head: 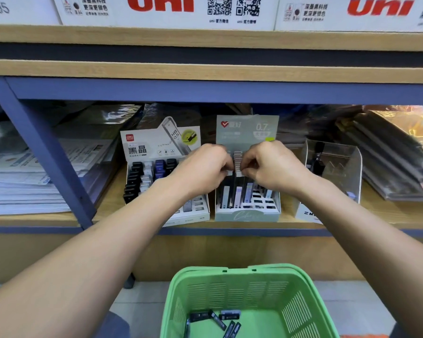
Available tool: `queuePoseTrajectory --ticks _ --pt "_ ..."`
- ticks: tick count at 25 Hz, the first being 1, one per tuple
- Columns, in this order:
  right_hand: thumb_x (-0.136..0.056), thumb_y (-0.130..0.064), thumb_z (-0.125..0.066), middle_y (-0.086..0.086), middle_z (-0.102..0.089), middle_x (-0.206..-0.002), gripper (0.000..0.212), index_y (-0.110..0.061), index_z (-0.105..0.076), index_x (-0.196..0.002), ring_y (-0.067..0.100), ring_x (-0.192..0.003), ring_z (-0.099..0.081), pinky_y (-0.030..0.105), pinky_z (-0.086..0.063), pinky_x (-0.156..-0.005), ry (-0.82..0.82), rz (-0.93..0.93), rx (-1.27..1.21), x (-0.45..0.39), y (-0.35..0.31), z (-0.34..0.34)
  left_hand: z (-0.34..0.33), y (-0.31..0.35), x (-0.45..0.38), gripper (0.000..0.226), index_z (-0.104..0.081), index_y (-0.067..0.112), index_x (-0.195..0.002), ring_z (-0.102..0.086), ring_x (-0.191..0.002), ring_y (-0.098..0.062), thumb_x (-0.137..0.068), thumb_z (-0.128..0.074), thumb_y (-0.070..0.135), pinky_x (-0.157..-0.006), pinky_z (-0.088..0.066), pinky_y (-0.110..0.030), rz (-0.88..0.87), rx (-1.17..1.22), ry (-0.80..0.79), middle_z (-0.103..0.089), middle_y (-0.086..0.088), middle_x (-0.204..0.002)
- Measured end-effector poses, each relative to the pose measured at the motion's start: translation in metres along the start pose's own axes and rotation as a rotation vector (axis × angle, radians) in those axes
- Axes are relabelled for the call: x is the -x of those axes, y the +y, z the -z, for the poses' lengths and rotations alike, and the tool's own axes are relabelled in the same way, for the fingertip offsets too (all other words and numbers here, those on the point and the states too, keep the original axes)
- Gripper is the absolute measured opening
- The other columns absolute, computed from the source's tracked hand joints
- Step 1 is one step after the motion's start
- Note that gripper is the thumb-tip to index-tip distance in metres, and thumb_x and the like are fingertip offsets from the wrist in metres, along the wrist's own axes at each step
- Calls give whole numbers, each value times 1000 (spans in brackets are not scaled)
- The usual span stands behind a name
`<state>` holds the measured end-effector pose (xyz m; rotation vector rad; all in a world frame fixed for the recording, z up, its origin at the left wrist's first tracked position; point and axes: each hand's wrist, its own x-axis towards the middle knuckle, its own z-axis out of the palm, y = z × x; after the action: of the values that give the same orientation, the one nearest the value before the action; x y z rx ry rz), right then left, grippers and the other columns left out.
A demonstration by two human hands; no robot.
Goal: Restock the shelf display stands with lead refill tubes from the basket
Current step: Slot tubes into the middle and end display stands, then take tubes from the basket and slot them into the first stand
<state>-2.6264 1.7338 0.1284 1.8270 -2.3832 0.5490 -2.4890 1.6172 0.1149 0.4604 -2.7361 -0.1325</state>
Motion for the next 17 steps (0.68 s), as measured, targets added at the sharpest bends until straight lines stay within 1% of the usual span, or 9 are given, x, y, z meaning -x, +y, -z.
queuePoseTrajectory --ticks 2,5,7,9,11,13,15,17 --pt "-88 -18 -68 -4 -75 -91 13 -26 -78 -90 21 -90 -66 27 -48 -75 13 -15 3 2 2 0 -1 1 1 18 -76 22 -105 -62 -92 -21 -92 -64 17 -81 -55 -41 -9 -11 3 -57 7 -94" --pt "-88 -18 -68 -4 -75 -91 13 -25 -79 -91 21 -90 -67 31 -52 -78 13 -11 8 4 3 0 -4 -2 3 18 -74 23 -105 -63 -93 -22 -91 -63 19 -79 -56 -43 16 -20 25 -61 4 -103" --pt "-88 -18 -70 -5 -75 -90 12 -25 -78 -93 18 -89 -67 33 -55 -81 14 -22 -67 5 3 2 -2 -2 3 21 -73 24 -109 -63 -95 -21 -90 -65 19 -79 -57 -43 33 -15 33 -63 3 -107" --pt "-88 -18 -72 -8 -72 -87 13 -25 -79 -95 13 -86 -65 31 -54 -81 31 -40 -138 6 3 8 2 -2 4 23 -73 21 -110 -63 -94 -21 -89 -65 18 -81 -56 -42 45 1 47 -64 2 -106" --pt "-89 -16 -70 -9 -71 -87 14 -24 -79 -96 13 -87 -64 30 -53 -81 53 -45 -131 8 3 13 8 -1 9 21 -73 20 -107 -62 -92 -21 -89 -65 16 -81 -56 -42 70 11 50 -64 2 -104" --pt "-89 -16 -69 -5 -75 -91 14 -23 -79 -95 16 -91 -66 33 -55 -83 62 -48 -100 14 0 14 12 1 18 21 -74 18 -103 -63 -90 -22 -88 -61 11 -80 -55 -43 101 9 59 -65 1 -101" --pt "-89 -15 -67 -4 -76 -90 15 -23 -79 -93 19 -90 -67 36 -56 -82 54 -65 -92 25 -4 10 10 8 30 23 -72 17 -98 -64 -89 -23 -86 -56 6 -79 -55 -42 150 28 60 -66 0 -99" --pt "-88 -14 -63 -4 -75 -89 18 -23 -78 -92 19 -87 -67 36 -57 -78 30 -77 -94 43 -6 0 2 22 46 21 -68 18 -90 -63 -87 -22 -84 -52 5 -77 -55 -39 196 43 3 -66 1 -94"
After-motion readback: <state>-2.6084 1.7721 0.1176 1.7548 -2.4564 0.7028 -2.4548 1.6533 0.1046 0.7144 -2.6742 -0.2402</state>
